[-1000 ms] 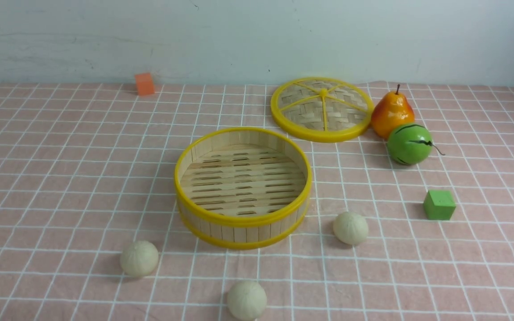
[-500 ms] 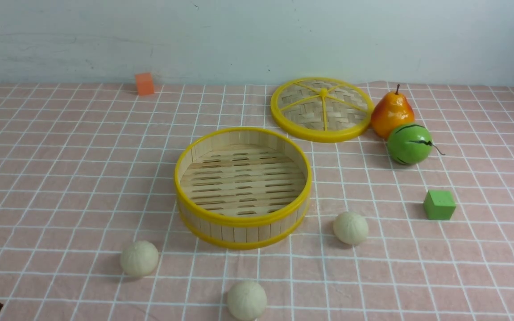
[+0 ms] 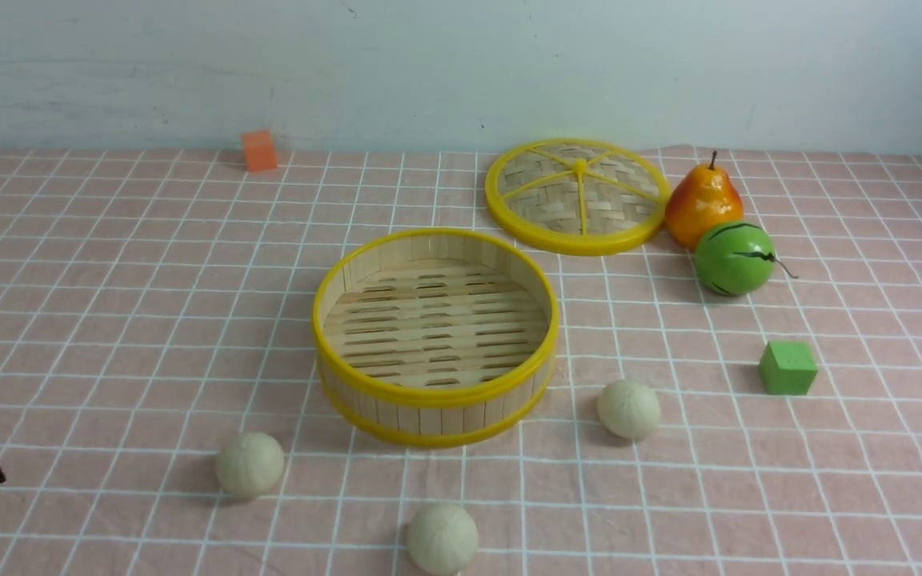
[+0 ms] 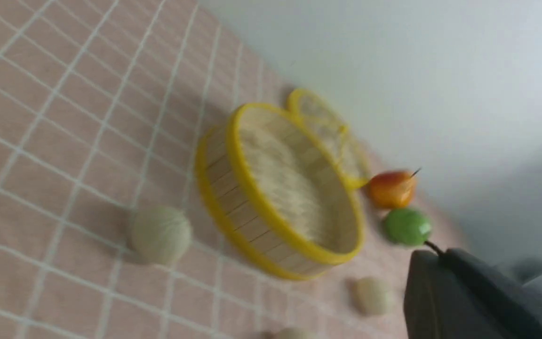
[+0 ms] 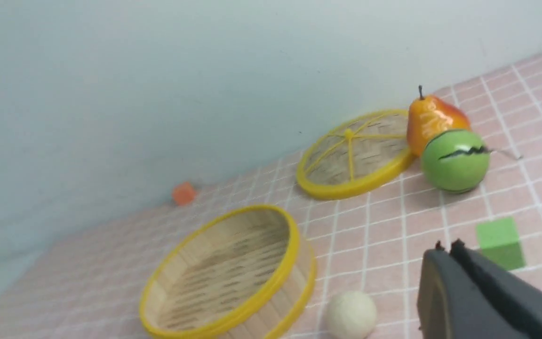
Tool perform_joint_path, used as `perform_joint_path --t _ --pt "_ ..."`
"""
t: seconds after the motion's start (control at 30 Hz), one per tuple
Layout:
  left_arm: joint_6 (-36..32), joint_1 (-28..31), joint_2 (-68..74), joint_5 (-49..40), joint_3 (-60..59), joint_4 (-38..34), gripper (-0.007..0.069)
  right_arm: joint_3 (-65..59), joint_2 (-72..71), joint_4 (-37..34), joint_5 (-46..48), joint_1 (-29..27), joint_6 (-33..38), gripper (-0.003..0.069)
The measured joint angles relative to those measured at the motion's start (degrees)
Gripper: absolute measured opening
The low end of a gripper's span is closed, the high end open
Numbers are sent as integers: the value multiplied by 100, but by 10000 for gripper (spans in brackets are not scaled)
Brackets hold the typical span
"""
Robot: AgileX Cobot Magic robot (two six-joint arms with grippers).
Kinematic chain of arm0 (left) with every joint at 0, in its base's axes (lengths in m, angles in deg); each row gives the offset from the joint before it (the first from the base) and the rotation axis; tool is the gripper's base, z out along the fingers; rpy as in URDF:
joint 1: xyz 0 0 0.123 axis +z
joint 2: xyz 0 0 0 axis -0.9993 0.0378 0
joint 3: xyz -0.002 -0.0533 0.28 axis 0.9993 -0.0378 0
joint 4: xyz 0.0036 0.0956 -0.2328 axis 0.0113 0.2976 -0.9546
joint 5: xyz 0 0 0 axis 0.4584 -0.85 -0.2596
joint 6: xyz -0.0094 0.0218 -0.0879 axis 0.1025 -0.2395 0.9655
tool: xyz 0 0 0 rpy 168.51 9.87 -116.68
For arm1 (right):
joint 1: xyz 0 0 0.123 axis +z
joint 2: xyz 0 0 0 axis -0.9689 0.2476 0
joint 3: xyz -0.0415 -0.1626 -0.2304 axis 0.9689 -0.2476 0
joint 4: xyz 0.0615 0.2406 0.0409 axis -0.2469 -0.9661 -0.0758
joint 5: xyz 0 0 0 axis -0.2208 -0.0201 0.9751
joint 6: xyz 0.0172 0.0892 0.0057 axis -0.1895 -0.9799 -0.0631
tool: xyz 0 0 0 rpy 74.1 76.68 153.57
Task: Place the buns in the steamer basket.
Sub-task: Use the left arm to grab a steamed stuffed bun
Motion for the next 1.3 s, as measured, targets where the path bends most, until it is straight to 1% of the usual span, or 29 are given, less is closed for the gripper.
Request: perform_joint_path --t 0.07,0.13,0.2,0.27,0.3,0.33,0.37,0.5,0.6,0.63,0.67,0.7,0.73,0.8,0.87,0.9,0.93,1.0,1.07,1.1,1.2,1.27,1.3 --pt "-474 0 733 -757 686 454 -14 649 812 349 440 0 406 -20" --pt "-743 0 1158 -1161 1020 702 -14 1035 1296 557 808 0 592 -20" --pt "-1225 -20 2086 -2283 1873 1177 -14 1873 2401 975 1819 12 853 -20" --pt "-1346 -86 2558 -2656 2199 1373 -14 2317 3041 1173 2399 101 922 -20" --pt "-1361 -97 2615 -2685 2234 1388 -14 2360 3110 1188 2456 101 922 -20" --pt "-1380 -163 2889 -2778 2359 1449 -14 2525 3371 1245 2658 218 937 -19" --pt "-1405 -315 3310 -2828 2560 1530 -14 2821 3835 1379 3007 473 944 -17" --pt "-1437 -818 4349 -2828 2943 1711 -3 3391 4682 1961 3647 1570 900 -11" --pt "-1442 -1086 5020 -2817 3165 1821 71 3567 5019 2407 3777 2310 701 -9" --pt "-1442 -1167 5278 -2798 3240 1861 113 3579 5102 2548 3776 2524 633 -8" --pt "-1442 -1195 5381 -2794 3256 1862 122 3581 5128 2599 3776 2561 609 -8" --pt "-1449 -1306 5878 -2735 3397 1944 227 3598 5238 2802 3768 2886 493 -6" --pt "-1457 -1313 5925 -2720 3423 1950 249 3598 5238 2802 3770 2907 493 -6" --pt "-1462 -1358 6460 -2557 3560 2004 383 3604 5270 2843 3715 3066 447 -4" --pt "-1462 -1364 6818 -2391 3639 2107 470 3609 5270 2857 3667 3099 447 -4" --pt "-1462 -1364 6928 -2298 3675 2148 495 3609 5270 2871 3652 3105 447 -2" --pt "-1455 -1364 7170 -2155 3732 2259 543 3609 5270 2892 3641 3101 443 -1" --pt "-1391 -1364 7441 -1888 3816 2393 580 3609 5270 2921 3636 3101 443 0" --pt "-1334 -1364 7603 -1751 3848 2482 590 3609 5270 2921 3636 3101 443 0" --pt "-1281 -1364 7770 -1535 3876 2572 591 3609 5270 2926 3636 3106 443 0" --pt "-1242 -1364 8056 -1277 3902 2666 567 3609 5270 2933 3636 3106 443 1" --pt "-1223 -1364 8247 -1241 3902 2673 509 3609 5270 2933 3636 3106 443 3" --pt "-1223 -1364 8247 -1241 3902 2673 509 3609 5270 2933 3636 3106 443 3"
